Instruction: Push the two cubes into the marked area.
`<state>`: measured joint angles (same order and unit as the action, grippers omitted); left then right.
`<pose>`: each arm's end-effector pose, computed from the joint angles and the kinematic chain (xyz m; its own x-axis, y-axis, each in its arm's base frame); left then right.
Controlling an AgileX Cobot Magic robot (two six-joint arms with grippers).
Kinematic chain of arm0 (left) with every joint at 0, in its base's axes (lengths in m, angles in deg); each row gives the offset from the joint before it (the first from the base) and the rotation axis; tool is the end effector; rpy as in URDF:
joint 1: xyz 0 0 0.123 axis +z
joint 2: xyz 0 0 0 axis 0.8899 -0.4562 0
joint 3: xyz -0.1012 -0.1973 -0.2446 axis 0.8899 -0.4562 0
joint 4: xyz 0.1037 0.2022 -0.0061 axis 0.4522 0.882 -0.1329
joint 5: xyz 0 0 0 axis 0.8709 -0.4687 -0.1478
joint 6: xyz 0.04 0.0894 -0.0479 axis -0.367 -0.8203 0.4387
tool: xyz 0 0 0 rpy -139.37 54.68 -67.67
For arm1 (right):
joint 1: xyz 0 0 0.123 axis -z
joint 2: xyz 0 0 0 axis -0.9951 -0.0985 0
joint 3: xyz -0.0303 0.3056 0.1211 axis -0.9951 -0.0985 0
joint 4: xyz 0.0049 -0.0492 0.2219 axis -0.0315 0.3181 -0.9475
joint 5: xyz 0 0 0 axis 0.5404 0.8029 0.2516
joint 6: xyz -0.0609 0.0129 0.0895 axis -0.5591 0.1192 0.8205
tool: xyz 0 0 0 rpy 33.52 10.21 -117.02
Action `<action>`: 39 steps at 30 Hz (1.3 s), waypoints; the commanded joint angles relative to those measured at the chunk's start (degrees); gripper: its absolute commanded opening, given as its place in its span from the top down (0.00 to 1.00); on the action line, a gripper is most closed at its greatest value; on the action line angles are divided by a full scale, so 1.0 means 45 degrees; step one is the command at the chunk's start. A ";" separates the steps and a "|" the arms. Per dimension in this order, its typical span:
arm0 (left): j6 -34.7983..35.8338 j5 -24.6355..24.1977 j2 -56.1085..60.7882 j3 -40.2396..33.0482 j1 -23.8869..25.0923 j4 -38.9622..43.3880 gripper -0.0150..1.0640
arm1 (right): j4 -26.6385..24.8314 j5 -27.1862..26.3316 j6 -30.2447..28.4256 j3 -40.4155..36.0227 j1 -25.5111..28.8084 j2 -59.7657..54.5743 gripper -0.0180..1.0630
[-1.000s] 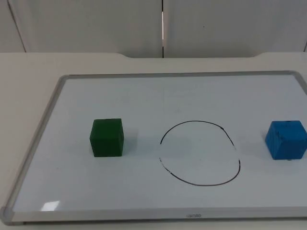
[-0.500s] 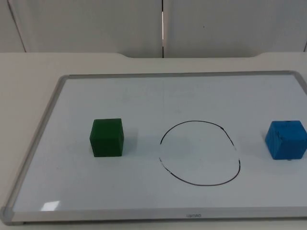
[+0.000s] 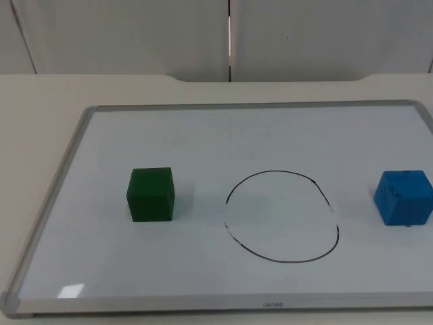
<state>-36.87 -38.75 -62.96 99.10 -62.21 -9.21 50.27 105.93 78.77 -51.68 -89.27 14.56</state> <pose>-0.0361 -0.0014 0.2857 -0.4824 0.0346 -0.8753 0.0162 0.9994 0.0306 -0.0581 -0.0023 0.2590 -0.4611 -0.0820 -0.8835 -0.1277 0.9915 -0.0254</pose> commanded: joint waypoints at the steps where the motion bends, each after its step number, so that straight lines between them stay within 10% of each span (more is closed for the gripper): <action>1: -0.0011 0.0412 -0.0071 0.0073 0.0020 -0.0115 0.81 | 0.0006 -0.0085 -0.0083 0.0014 0.0084 0.0053 0.01; 14: -0.0408 0.2481 -0.3731 0.0073 0.0020 -0.1112 0.82 | 0.0006 -0.0085 -0.0083 0.0014 0.0084 0.0053 0.01; 27: -0.6592 0.3597 -0.9558 0.0073 0.0020 -0.8134 0.99 | 0.0006 -0.0085 -0.0083 0.0014 0.0084 0.0053 0.01; 39: -0.6638 0.5257 -1.1217 0.0073 0.0020 -0.8686 0.99 | -0.0022 -0.0085 0.0170 0.0014 0.0085 0.0053 0.01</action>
<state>-66.43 -16.53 -113.31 99.20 -62.21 -47.00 50.27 105.93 79.34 -51.68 -89.27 14.56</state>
